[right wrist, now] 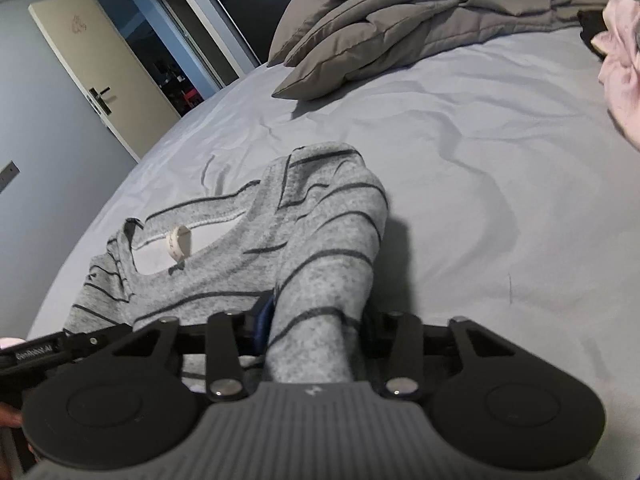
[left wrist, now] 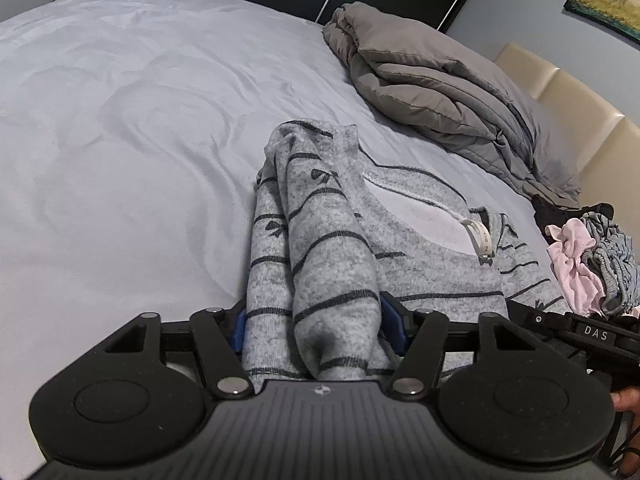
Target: Fold clothes
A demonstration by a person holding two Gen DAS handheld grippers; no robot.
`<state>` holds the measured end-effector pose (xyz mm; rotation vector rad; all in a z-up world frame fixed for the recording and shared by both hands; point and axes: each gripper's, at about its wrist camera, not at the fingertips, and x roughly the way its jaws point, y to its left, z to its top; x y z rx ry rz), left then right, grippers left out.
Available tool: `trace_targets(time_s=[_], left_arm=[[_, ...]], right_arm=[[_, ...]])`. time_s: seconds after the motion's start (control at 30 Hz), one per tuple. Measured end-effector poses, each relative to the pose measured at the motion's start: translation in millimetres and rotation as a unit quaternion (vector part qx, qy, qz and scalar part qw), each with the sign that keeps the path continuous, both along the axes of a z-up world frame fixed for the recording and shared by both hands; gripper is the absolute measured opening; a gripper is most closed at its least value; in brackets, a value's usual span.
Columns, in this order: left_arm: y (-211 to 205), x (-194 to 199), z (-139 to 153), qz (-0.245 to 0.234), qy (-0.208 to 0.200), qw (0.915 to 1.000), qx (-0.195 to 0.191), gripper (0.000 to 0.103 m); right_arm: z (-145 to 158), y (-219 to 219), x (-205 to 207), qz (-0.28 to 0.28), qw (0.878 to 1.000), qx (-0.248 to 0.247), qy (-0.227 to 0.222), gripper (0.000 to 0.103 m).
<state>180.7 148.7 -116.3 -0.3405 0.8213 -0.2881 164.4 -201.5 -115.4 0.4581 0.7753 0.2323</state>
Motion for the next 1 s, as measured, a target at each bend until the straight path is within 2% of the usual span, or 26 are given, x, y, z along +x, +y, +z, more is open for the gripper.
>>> trace_targets(time_s=[0.03, 0.2, 0.3, 0.43, 0.6, 1.0], left_arm=[[-0.4, -0.6, 0.3, 0.000, -0.002, 1.0000, -0.001, 0.054], [-2.5, -3.8, 5.7, 0.005, -0.004, 1.0000, -0.005, 0.033], [-4.6, -6.3, 11.2, 0.006, -0.007, 1.0000, 0.001, 0.028], [-10.1, -13.0, 21.5, 0.003, -0.018, 0.9996, 0.021, 0.026], [-10.4, -24.5, 35.4, -0.001, -0.027, 0.9993, 0.026, 0.025], [9.7, -72.1, 87.1, -0.001, -0.065, 0.9965, 0.052, 0.025]], right_arm=[[1.4, 2.0, -0.9, 0.001, 1.000, -0.004, -0.002, 0.036], [8.6, 9.1, -4.4, -0.001, 1.000, -0.018, -0.007, 0.031], [16.2, 11.6, -8.1, 0.000, 0.999, -0.028, -0.016, 0.029], [29.9, 13.9, -15.6, 0.006, 0.999, -0.040, -0.036, 0.028], [46.0, 15.7, -26.5, 0.013, 0.998, -0.046, -0.049, 0.028], [85.0, 35.0, -67.4, 0.036, 0.996, -0.033, -0.068, 0.028]])
